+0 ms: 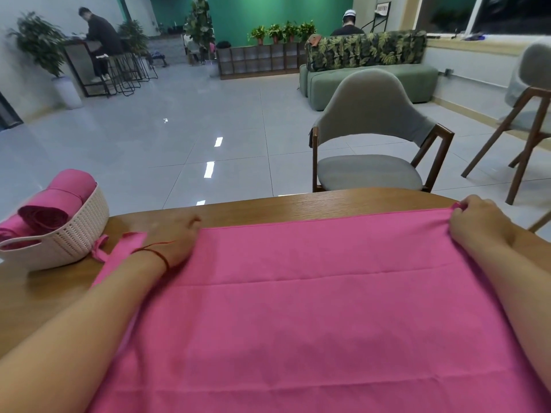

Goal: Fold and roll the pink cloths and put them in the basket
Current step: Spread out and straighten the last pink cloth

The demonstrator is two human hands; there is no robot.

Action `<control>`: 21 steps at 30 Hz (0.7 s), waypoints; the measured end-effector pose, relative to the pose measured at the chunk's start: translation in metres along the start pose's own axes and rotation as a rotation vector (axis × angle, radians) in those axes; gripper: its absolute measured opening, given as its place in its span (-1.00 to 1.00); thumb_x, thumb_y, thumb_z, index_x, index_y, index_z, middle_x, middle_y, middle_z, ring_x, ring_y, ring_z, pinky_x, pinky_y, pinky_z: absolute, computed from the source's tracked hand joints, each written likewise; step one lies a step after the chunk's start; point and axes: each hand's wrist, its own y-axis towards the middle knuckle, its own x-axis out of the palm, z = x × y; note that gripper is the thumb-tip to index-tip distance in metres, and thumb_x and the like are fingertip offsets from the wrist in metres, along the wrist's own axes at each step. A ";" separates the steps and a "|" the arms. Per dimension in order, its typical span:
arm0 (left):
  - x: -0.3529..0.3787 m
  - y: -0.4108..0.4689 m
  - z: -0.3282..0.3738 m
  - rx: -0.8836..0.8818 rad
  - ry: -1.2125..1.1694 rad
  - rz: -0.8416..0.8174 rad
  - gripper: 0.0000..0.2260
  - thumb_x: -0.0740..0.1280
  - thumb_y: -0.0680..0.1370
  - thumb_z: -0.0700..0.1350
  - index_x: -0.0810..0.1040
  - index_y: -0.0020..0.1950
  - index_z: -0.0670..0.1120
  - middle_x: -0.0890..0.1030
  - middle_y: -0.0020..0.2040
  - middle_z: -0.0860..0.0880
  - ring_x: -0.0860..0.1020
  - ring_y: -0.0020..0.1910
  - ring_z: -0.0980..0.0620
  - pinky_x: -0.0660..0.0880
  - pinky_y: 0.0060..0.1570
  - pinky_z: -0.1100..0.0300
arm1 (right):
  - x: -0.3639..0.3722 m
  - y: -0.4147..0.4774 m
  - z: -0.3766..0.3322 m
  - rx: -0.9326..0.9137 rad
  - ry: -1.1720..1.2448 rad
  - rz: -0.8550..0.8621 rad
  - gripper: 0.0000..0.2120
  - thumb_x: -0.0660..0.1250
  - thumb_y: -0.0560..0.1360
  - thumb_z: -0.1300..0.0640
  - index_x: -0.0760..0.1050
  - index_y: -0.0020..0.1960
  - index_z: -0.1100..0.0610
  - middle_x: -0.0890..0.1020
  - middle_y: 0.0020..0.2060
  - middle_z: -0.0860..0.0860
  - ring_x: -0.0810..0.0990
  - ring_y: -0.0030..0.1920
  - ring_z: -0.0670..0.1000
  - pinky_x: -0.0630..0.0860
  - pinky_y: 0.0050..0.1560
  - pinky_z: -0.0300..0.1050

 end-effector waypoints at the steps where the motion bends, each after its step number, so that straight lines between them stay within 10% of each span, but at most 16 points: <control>1: 0.006 0.000 0.028 0.117 -0.079 -0.052 -0.74 0.17 0.62 0.11 0.60 0.16 0.09 0.67 0.14 -0.01 0.61 0.12 -0.09 0.52 0.18 -0.03 | 0.000 0.000 0.000 0.003 0.006 0.001 -0.71 0.13 0.65 0.07 0.52 0.26 0.12 0.54 0.16 0.24 0.46 -0.05 0.22 0.46 -0.06 0.10; 4: 0.022 0.002 0.094 0.309 -0.136 -0.089 -0.72 0.20 0.57 0.23 0.61 0.10 0.15 0.61 0.05 0.07 0.56 0.08 -0.02 0.53 0.15 -0.03 | 0.000 0.001 0.001 0.006 0.041 0.005 -0.72 0.14 0.65 0.08 0.54 0.25 0.12 0.56 0.15 0.25 0.45 -0.03 0.21 0.43 -0.06 0.09; 21: 0.015 0.039 0.126 0.205 -0.169 -0.239 -0.87 0.33 0.66 0.03 0.55 -0.02 0.00 0.59 -0.13 0.08 0.54 -0.14 0.04 0.38 -0.17 0.13 | -0.002 0.000 0.001 0.004 0.122 0.024 -0.74 0.17 0.67 0.07 0.57 0.24 0.10 0.59 0.16 0.19 0.42 0.01 0.13 0.39 -0.04 0.06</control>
